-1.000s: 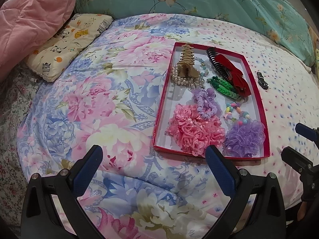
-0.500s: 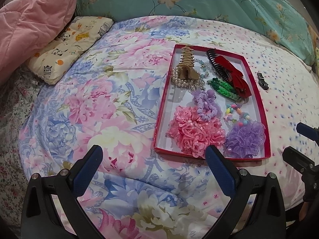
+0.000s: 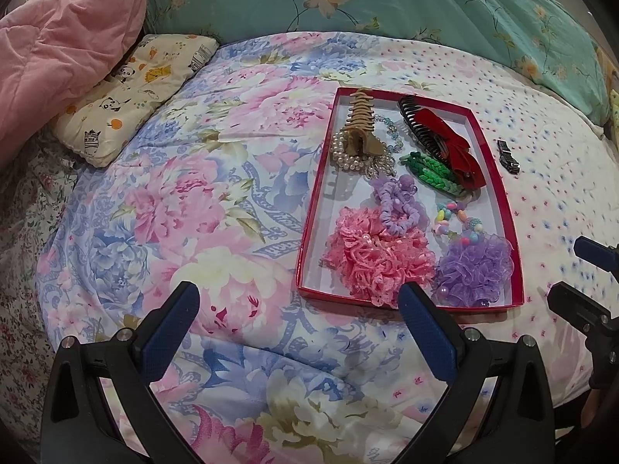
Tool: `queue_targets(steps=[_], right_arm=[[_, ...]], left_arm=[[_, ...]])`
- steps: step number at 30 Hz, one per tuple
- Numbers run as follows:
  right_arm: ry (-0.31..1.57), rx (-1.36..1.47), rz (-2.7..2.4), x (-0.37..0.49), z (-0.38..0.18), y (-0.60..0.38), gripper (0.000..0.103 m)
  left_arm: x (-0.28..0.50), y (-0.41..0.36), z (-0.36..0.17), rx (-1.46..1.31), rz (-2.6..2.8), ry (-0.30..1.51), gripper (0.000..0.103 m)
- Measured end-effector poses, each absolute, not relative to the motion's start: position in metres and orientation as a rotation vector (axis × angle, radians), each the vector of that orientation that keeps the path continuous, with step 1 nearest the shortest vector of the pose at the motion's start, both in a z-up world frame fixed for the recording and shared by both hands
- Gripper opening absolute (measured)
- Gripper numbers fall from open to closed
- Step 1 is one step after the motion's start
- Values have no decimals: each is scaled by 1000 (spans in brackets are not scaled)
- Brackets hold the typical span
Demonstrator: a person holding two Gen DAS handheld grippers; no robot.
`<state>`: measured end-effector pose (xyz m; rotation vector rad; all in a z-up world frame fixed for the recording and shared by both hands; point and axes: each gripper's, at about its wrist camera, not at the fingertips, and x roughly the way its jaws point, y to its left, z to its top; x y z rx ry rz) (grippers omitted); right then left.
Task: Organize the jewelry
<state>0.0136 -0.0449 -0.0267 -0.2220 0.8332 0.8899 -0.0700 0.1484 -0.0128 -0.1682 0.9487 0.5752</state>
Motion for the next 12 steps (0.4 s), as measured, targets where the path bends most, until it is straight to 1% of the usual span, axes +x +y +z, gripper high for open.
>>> queue_targets(steps=[12], right_arm=[[833,-213,890,16,-26,-46,100]], left_arm=[[-68,149,-10,-172,572,945,103]])
